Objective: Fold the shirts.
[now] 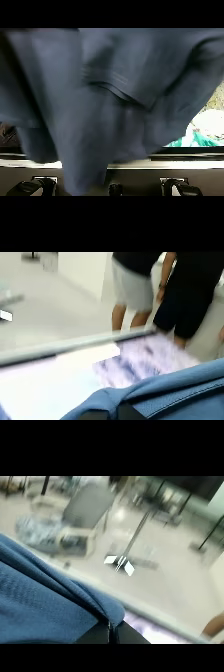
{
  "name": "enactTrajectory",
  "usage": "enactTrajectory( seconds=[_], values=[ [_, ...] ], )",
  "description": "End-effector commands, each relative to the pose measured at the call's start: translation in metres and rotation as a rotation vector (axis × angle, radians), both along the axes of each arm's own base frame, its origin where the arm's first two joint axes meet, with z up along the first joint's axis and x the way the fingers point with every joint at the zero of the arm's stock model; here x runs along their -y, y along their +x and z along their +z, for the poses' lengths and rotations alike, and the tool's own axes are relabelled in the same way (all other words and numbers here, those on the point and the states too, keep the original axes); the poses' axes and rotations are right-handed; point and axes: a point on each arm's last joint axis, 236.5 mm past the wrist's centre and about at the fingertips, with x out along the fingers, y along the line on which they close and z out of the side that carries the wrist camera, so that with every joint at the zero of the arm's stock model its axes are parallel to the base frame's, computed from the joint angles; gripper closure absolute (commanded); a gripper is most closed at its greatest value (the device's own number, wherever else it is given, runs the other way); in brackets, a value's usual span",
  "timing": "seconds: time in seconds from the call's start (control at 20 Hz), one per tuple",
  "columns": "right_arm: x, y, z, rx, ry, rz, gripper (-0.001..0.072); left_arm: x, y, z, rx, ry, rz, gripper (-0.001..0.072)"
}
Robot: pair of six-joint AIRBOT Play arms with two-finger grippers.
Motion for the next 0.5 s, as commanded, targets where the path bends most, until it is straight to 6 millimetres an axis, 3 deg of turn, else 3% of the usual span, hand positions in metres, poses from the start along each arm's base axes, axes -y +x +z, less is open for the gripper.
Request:
enactTrajectory(
  seconds=[0.0, 0.15, 0.3, 0.35, 0.45],
  values=[
    [0.010, 0.060, -0.102, -0.394, -0.011, 0.012, 0.0667, 0.008, 0.068, -0.113, -0.279, 0.074, 0.010, 0.0679],
    [0.023, 0.156, -0.205, -0.632, -0.001, 0.030, 0.0667, 0.016, 0.138, -0.243, -0.513, 0.130, 0.018, 0.0679],
    [0.031, 0.245, -0.312, -0.756, 0.094, 0.012, 0.0667, 0.022, 0.188, -0.354, -0.702, 0.144, 0.037, 0.0678],
    [0.028, 0.257, -0.347, -0.822, 0.162, 0.003, 0.0667, 0.026, 0.195, -0.386, -0.762, 0.139, 0.034, 0.0677],
    [0.013, 0.261, -0.408, -0.988, 0.322, -0.009, 0.0667, 0.034, 0.193, -0.443, -0.903, 0.132, 0.009, 0.0677]
  ],
)
